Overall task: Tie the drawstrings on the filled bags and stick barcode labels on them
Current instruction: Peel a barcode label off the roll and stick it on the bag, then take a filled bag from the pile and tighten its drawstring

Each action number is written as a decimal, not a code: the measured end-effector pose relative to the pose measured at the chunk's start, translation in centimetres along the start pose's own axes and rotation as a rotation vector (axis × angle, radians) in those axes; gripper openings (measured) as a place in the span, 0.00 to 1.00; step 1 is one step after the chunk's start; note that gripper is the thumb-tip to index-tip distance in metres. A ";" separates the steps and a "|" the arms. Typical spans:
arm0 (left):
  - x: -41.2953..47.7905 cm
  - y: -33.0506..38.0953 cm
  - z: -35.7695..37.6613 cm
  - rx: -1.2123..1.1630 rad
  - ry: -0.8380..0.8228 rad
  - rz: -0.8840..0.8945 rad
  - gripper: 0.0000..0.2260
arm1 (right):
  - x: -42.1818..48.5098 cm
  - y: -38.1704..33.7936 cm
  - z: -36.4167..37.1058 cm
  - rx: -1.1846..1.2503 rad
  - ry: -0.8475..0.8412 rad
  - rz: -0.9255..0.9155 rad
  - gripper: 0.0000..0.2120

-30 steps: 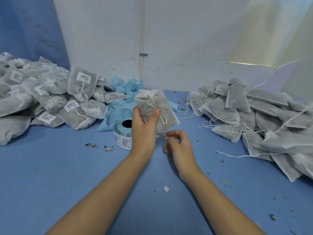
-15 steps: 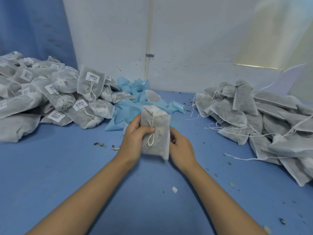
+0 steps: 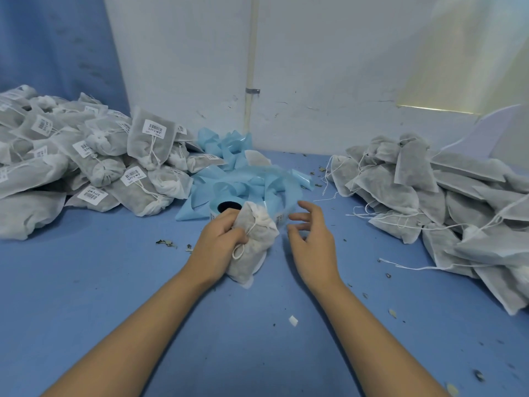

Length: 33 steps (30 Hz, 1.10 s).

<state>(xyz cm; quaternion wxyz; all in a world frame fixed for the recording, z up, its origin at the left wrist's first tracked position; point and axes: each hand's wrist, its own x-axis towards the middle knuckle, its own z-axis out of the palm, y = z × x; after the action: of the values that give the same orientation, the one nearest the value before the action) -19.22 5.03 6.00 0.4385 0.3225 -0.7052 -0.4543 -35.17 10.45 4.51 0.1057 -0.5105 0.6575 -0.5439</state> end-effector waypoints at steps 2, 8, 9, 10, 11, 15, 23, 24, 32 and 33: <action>-0.1 0.0 -0.2 -0.068 -0.021 -0.014 0.11 | -0.1 0.0 0.0 0.095 -0.050 0.023 0.22; -0.3 0.1 -0.1 -0.148 -0.097 -0.041 0.16 | -0.1 -0.2 0.1 0.194 -0.164 0.039 0.16; -0.4 0.2 0.0 -0.148 -0.102 -0.040 0.15 | -0.2 -0.3 0.1 0.204 -0.179 0.032 0.15; -0.4 0.2 0.0 -0.148 -0.104 -0.039 0.15 | -0.2 -0.3 0.1 0.203 -0.185 0.026 0.14; -0.4 0.2 0.0 -0.149 -0.103 -0.038 0.15 | -0.1 -0.3 0.1 0.198 -0.182 0.023 0.13; -0.5 0.3 0.1 -0.137 -0.091 -0.024 0.15 | -0.1 -0.3 -0.1 0.246 -0.115 0.060 0.07; -0.7 0.3 0.2 -0.140 -0.075 -0.021 0.17 | 0.1 -0.2 -0.1 0.304 -0.118 0.086 0.06; -0.7 0.3 0.2 -0.138 -0.074 -0.021 0.17 | 0.1 -0.1 -0.2 0.321 -0.115 0.093 0.05; -0.6 0.3 0.2 -0.125 -0.023 -0.037 0.17 | 0.5 0.1 -0.5 0.455 0.091 0.178 0.09; -0.6 0.3 0.2 -0.135 -0.010 -0.046 0.17 | 0.6 0.3 -0.7 0.479 0.174 0.207 0.08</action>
<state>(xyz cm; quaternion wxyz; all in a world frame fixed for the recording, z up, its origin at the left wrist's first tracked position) -19.19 5.76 6.05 0.4451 0.3059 -0.6675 -0.5125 -36.03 10.35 4.81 0.2217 -0.3523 0.5655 -0.7120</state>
